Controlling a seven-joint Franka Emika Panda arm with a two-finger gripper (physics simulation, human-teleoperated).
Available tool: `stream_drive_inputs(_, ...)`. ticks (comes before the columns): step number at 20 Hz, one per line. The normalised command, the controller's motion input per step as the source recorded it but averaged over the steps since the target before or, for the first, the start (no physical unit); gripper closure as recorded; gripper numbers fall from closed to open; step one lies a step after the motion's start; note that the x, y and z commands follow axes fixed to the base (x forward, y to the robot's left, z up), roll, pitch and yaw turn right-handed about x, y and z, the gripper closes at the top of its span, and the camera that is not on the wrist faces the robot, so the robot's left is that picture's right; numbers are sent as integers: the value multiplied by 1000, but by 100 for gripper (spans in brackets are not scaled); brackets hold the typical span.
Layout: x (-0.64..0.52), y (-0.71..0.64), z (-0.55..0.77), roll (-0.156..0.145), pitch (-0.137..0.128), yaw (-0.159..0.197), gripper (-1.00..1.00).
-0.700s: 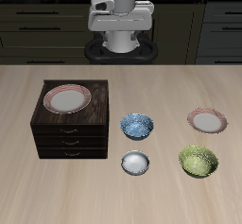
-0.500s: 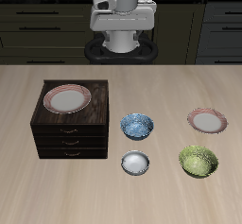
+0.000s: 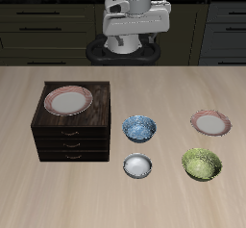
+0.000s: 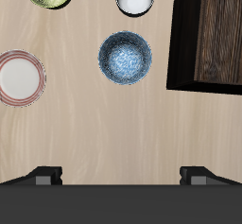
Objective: Stack the green bowl on the blue bowl
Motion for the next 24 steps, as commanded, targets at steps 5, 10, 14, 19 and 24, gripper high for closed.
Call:
stream_drive_inputs(5,266,227,16,17,5,-4,-100)
stream_drive_inputs(10,649,389,31,-11,10,-3,-100)
stream_drive_inputs(14,509,350,20,-31,10,-6,-100)
stream_drive_inputs(19,336,409,61,-12,2,27,-100)
stream_drive_inputs(24,314,497,169,1,-24,11,-100)
